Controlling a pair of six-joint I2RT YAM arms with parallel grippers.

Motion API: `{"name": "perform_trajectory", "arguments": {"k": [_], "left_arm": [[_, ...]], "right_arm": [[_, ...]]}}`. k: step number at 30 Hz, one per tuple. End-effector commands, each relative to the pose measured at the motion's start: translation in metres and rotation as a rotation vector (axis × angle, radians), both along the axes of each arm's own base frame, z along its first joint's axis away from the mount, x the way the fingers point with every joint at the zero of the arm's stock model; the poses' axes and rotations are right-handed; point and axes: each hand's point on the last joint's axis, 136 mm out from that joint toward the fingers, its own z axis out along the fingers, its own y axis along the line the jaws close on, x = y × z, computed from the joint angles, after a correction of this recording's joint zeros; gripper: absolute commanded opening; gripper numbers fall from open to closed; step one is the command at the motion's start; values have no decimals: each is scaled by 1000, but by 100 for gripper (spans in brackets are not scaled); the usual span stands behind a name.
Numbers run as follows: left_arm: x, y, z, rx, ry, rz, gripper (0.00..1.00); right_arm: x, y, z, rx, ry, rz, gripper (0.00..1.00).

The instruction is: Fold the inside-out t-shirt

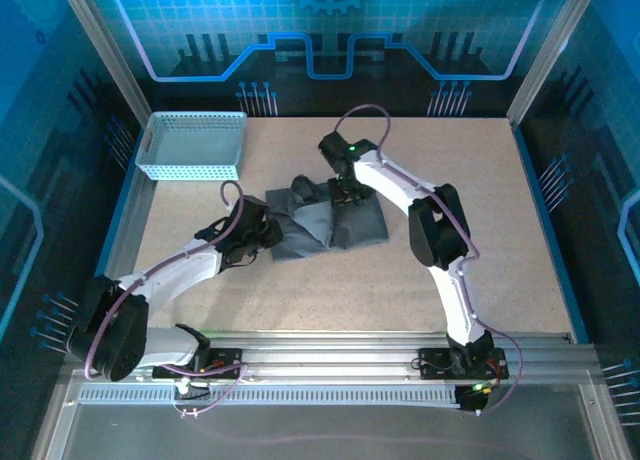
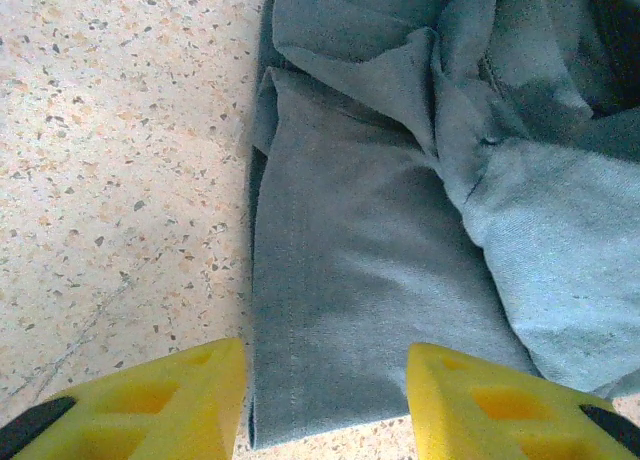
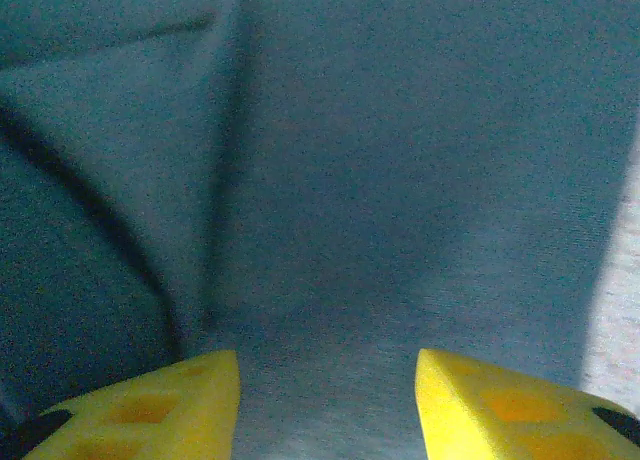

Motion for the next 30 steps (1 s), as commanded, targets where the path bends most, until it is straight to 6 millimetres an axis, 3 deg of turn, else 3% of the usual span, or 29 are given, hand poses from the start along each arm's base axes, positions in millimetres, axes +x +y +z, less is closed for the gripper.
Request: {"name": "perform_trajectory", "arguments": {"k": [1, 13, 16, 20, 21, 22, 24, 26, 30], "left_arm": [[-3, 12, 5, 5, -14, 46, 48], [-13, 34, 3, 10, -30, 101, 51], [-13, 31, 3, -9, -27, 90, 51], [-10, 7, 12, -57, -47, -3, 49], [-10, -1, 17, -52, -62, -30, 49], [-10, -9, 22, -49, -79, -49, 49], [-10, -29, 28, -65, -97, -96, 49], [-11, -46, 30, -79, -92, -128, 49], [-10, -86, 27, -109, -84, -210, 49]], "right_arm": [[-7, 42, 3, 18, -24, 95, 51], [-51, 154, 5, 260, 77, 279, 51], [-50, 160, 13, 291, 89, 292, 50], [-25, 133, 55, 295, -22, 258, 51], [-16, 122, 61, 300, -42, 242, 51], [-9, 110, 82, 322, -84, 229, 52], [9, 83, 92, 333, -121, 184, 53], [25, 57, 86, 326, -119, 130, 54], [53, 12, 48, 327, -52, 30, 53]]}}
